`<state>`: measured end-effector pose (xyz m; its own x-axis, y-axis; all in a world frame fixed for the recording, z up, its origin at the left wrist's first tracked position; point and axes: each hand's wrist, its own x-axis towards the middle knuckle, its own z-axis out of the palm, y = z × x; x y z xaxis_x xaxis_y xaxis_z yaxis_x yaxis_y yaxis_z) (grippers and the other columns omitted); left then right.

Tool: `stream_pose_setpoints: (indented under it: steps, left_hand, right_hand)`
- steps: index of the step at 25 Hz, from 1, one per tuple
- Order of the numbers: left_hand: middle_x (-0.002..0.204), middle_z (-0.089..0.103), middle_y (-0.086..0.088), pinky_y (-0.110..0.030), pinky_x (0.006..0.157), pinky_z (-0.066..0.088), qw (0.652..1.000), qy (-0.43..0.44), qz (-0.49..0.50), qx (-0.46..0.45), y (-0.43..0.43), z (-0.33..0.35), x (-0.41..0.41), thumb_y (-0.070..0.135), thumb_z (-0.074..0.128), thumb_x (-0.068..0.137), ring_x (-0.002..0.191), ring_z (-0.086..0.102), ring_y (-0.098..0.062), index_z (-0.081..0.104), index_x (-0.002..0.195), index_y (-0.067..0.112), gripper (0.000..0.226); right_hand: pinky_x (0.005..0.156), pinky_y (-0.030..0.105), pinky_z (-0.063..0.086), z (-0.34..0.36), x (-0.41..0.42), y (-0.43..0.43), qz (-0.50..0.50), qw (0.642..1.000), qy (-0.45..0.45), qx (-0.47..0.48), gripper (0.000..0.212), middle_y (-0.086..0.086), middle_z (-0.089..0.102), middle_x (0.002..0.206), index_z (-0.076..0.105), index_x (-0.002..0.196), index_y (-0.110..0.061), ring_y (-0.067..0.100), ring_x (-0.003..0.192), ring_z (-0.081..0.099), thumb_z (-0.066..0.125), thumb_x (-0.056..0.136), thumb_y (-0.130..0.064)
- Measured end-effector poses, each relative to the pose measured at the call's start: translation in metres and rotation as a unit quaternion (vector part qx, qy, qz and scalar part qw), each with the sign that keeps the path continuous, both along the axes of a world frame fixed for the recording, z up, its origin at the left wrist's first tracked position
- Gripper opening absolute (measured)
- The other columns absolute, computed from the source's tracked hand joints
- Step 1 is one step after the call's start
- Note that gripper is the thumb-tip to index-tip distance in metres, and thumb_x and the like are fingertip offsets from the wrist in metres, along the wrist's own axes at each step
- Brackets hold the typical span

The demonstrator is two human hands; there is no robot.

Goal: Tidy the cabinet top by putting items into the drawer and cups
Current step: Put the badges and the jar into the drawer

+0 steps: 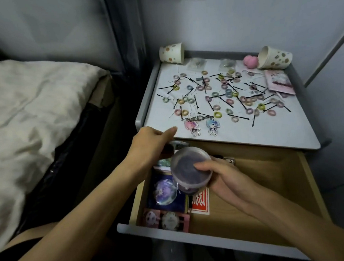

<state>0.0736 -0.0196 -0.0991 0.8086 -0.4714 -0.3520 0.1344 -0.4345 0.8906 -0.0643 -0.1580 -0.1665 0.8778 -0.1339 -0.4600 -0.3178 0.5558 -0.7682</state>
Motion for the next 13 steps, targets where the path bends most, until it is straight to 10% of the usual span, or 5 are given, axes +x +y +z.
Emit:
stream_pose_setpoints:
  steps: [5, 13]
  left_hand:
    - [0.098, 0.073, -0.012, -0.040, 0.084, 0.059, 0.998, -0.049, 0.029, -0.025, 0.016, 0.006, 0.030, 0.000, 0.074, 0.081, 0.086, 0.072, -0.023, 0.072, 0.102, 0.006, 0.022]
    - [0.103, 0.071, -0.012, -0.025, 0.073, 0.059, 0.992, -0.114, -0.007, 0.057, 0.024, 0.008, 0.038, 0.007, 0.073, 0.084, 0.087, 0.071, -0.019, 0.066, 0.118, 0.009, 0.035]
  right_hand:
    - [0.081, 0.032, 0.052, -0.012, -0.006, -0.002, 0.034, 0.983, 0.103, -0.151, 0.065, 0.012, 0.069, 0.113, 0.065, 0.114, -0.008, 0.024, 0.105, 0.066, 0.089, 0.059, -0.035]
    - [0.095, 0.033, 0.048, -0.040, 0.025, 0.036, 0.106, 0.970, 0.128, -0.177, 0.052, 0.003, 0.069, 0.115, 0.063, 0.118, -0.015, 0.017, 0.109, 0.063, 0.078, 0.075, -0.040]
